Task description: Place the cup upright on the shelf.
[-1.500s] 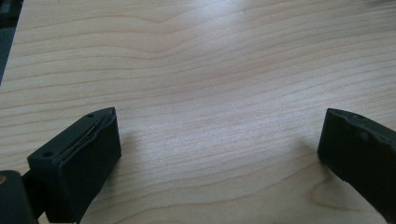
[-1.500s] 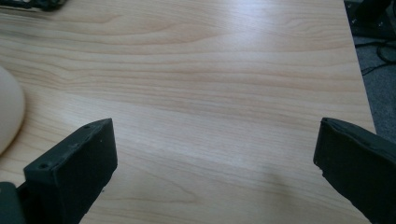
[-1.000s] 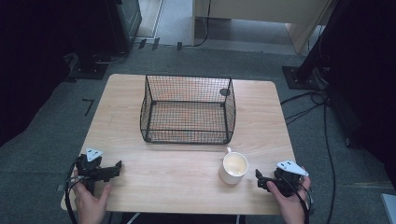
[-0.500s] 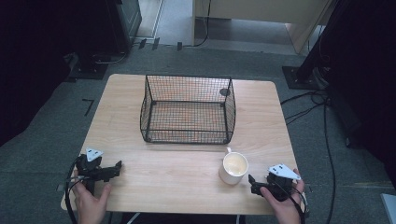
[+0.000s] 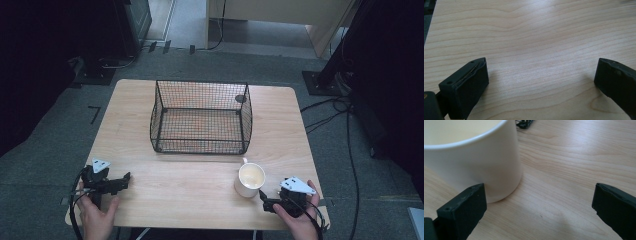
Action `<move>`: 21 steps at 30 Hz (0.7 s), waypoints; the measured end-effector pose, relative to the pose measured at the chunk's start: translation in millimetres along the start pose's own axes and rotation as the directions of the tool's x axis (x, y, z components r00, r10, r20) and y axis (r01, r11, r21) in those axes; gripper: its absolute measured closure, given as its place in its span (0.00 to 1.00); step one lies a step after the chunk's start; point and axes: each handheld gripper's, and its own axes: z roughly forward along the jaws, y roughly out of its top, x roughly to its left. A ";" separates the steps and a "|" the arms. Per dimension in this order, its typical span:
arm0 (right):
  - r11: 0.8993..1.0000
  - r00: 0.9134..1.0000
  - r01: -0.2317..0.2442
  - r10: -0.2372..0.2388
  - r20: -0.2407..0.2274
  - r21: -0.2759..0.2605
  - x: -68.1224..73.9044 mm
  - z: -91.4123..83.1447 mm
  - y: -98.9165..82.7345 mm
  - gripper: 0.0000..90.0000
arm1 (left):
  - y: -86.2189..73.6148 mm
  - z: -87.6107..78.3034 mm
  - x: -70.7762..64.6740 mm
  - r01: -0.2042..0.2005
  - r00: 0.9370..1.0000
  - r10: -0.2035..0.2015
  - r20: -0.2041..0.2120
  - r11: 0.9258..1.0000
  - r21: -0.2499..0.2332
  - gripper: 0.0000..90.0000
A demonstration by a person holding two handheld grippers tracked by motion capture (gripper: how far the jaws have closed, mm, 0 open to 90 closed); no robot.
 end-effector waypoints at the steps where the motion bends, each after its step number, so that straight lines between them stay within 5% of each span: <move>1: 1.000 1.000 0.010 -0.010 -0.006 0.001 1.6 0.3 0.4 0.00 | 0.0 0.0 0.0 0.000 1.000 0.000 0.000 1.000 0.000 0.00; 21: 0.999 0.995 0.034 -0.036 -0.092 -0.016 25.2 6.5 8.1 0.00 | 0.0 0.0 0.0 0.000 1.000 0.000 0.000 1.000 0.000 0.00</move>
